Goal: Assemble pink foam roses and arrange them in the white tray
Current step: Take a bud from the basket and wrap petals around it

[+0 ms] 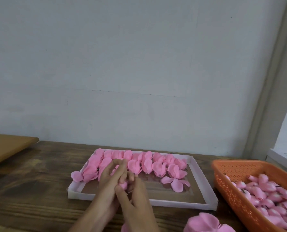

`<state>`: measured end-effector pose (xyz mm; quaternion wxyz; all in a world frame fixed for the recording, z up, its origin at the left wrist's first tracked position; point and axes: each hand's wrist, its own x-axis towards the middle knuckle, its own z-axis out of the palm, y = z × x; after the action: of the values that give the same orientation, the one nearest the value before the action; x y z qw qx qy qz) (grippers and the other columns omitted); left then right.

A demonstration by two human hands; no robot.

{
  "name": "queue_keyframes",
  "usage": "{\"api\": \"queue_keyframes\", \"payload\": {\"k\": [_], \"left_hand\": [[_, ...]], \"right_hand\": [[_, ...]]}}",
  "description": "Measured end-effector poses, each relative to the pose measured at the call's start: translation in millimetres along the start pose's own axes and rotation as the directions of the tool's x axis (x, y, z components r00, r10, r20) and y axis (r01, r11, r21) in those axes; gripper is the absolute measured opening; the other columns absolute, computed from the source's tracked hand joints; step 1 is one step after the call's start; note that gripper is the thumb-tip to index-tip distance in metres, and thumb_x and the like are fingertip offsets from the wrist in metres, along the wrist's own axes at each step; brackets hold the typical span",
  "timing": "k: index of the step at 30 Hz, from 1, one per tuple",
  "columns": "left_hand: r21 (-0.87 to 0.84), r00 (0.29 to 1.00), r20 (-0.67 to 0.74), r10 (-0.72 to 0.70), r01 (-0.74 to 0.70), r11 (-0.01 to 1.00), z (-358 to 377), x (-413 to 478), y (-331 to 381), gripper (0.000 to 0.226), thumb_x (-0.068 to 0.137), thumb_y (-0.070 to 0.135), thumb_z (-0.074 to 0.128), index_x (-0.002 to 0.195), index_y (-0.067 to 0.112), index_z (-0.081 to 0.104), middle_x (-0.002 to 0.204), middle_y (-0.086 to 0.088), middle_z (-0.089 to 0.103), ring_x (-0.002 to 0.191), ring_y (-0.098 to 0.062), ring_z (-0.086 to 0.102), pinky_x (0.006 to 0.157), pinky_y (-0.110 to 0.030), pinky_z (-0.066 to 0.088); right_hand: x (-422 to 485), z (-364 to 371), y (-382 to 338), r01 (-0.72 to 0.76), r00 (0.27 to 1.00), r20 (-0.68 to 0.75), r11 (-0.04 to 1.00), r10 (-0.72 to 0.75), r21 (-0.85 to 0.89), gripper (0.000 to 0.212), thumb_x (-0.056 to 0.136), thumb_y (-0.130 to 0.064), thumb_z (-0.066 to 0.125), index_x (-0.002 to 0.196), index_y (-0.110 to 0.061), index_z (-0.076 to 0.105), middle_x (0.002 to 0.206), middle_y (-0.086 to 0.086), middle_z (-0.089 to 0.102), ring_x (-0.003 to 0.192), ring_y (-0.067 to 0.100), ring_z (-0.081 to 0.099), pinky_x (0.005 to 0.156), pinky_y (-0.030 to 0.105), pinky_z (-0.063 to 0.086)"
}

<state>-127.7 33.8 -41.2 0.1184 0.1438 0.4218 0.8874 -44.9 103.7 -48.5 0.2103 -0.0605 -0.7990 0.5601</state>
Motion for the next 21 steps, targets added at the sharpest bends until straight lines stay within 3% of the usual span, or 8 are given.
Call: {"api": "queue_keyframes", "payload": {"k": [4, 6, 8, 10, 12, 14, 17, 21], "left_hand": [[0.044, 0.999, 0.041, -0.018, 0.016, 0.999, 5, -2, 0, 0.037, 0.092, 0.044, 0.066, 0.063, 0.021, 0.058, 0.056, -0.002, 0.044, 0.062, -0.020, 0.059, 0.058, -0.032, 0.053], [0.068, 0.996, 0.080, -0.046, 0.040, 0.997, 6, -4, 1, 0.038, 0.093, 0.051, 0.061, 0.068, 0.022, 0.062, 0.059, -0.001, 0.049, 0.065, -0.018, 0.059, 0.060, -0.031, 0.048], [0.083, 0.988, 0.134, -0.081, 0.071, 0.994, 4, -5, 4, 0.034, 0.098, 0.051, 0.057, 0.088, 0.020, 0.065, 0.071, -0.003, 0.058, 0.070, -0.019, 0.061, 0.060, -0.029, 0.042], [0.062, 0.971, 0.214, -0.111, 0.100, 0.993, 1, -7, 9, 0.035, 0.102, 0.045, 0.055, 0.119, 0.014, 0.061, 0.096, -0.010, 0.071, 0.080, -0.023, 0.069, 0.051, -0.027, 0.045], [0.052, 0.942, 0.313, -0.118, 0.107, 0.993, -1, -7, 13, 0.056, 0.097, 0.045, 0.067, 0.141, 0.013, 0.054, 0.127, -0.018, 0.072, 0.098, -0.027, 0.074, 0.053, -0.029, 0.054], [0.126, 0.902, 0.408, -0.141, 0.097, 0.987, -1, -10, 17, 0.081, 0.080, 0.042, 0.087, 0.146, 0.009, 0.052, 0.140, -0.022, 0.065, 0.110, -0.025, 0.073, 0.063, -0.023, 0.057], [0.309, 0.892, 0.422, -0.165, 0.029, 0.951, 0, -12, 16, 0.075, 0.070, 0.043, 0.095, 0.131, 0.009, 0.068, 0.139, -0.017, 0.067, 0.121, -0.026, 0.069, 0.060, -0.020, 0.053], [0.372, 0.913, 0.380, -0.147, -0.006, 0.928, -3, -12, 14, 0.056, 0.066, 0.045, 0.098, 0.102, 0.010, 0.073, 0.129, -0.019, 0.071, 0.103, -0.042, 0.067, 0.049, -0.024, 0.043]], "right_hand": [[4, -6, -2, 0.056, 0.998, 0.039, 0.998, -0.057, 0.026, 0.028, 0.099, -0.025, 0.065, 0.123, -0.037, 0.057, 0.114, 0.000, 0.067, 0.099, 0.015, 0.067, 0.093, 0.044, 0.053], [5, -7, -1, 0.045, 0.997, 0.055, 0.993, -0.051, 0.105, 0.029, 0.099, -0.022, 0.063, 0.118, -0.044, 0.061, 0.105, -0.005, 0.072, 0.091, 0.011, 0.068, 0.085, 0.040, 0.056], [8, -8, -4, -0.058, 0.994, 0.103, 0.956, 0.029, 0.287, 0.023, 0.099, -0.025, 0.060, 0.119, -0.035, 0.066, 0.092, -0.009, 0.071, 0.079, 0.006, 0.065, 0.068, 0.030, 0.053], [14, -10, -6, -0.176, 0.984, 0.109, 0.884, 0.143, 0.434, 0.016, 0.102, -0.023, 0.058, 0.112, -0.019, 0.070, 0.078, -0.004, 0.067, 0.066, 0.008, 0.061, 0.054, 0.024, 0.046], [20, -12, -4, -0.236, 0.971, 0.104, 0.805, 0.215, 0.544, 0.014, 0.101, -0.018, 0.060, 0.105, -0.012, 0.072, 0.075, 0.002, 0.065, 0.061, 0.012, 0.060, 0.049, 0.025, 0.046], [24, -15, -2, -0.243, 0.969, 0.114, 0.778, 0.219, 0.579, 0.015, 0.093, -0.024, 0.066, 0.099, -0.014, 0.075, 0.076, 0.005, 0.068, 0.063, 0.015, 0.063, 0.050, 0.027, 0.048], [27, -10, 1, -0.282, 0.958, 0.118, 0.798, 0.260, 0.532, 0.018, 0.102, -0.018, 0.059, 0.102, -0.019, 0.076, 0.085, -0.005, 0.076, 0.070, 0.012, 0.071, 0.052, 0.028, 0.051], [22, -10, 8, -0.282, 0.950, 0.239, 0.879, 0.201, 0.385, 0.016, 0.106, -0.016, 0.053, 0.118, -0.008, 0.061, 0.092, 0.005, 0.066, 0.056, 0.011, 0.065, 0.045, 0.021, 0.046]]}}
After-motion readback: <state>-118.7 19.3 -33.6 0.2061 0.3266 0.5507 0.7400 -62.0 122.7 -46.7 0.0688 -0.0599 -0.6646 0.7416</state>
